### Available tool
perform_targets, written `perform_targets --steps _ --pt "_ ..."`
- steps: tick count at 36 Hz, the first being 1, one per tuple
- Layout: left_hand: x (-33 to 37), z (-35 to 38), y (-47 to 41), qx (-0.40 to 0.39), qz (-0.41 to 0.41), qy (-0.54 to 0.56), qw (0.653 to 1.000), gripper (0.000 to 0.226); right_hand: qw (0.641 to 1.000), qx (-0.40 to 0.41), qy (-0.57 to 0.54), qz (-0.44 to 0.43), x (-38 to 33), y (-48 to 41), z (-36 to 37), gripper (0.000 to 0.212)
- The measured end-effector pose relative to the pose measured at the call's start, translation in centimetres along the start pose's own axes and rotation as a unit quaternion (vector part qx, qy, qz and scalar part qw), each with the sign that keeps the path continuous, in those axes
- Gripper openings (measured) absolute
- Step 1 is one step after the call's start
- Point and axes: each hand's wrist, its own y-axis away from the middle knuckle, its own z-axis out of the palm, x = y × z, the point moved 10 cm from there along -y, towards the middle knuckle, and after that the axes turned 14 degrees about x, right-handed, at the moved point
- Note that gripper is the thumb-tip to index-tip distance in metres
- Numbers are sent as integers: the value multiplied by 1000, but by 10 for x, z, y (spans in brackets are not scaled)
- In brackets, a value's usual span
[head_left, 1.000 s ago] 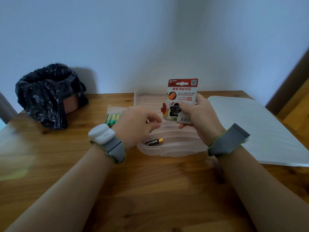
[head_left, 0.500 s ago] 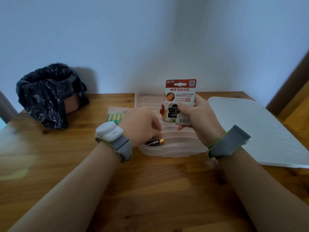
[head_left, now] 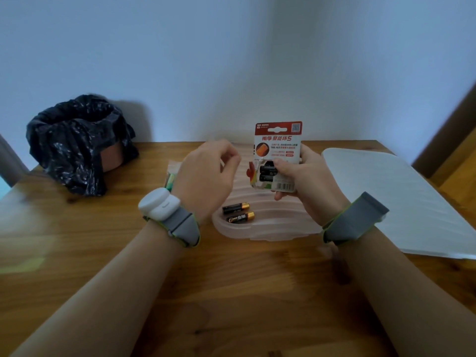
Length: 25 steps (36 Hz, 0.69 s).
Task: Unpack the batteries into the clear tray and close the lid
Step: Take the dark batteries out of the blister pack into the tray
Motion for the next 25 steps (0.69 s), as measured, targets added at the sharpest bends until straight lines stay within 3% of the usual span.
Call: perform_targets --steps 6,10,21,25 --pt "28 -4 5 3 86 20 996 10 1000 -14 0 -11 -1 2 3 21" --pt "31 3 10 -14 130 -35 991 17 999 -40 7 -29 -3 5 7 19" --pt "36 6 14 -21 206 -159 965 29 991 -95 47 -77 -7 14 20 21" --pt "35 11 16 -37 195 -171 965 31 990 -102 53 -78 -7 16 22 25"
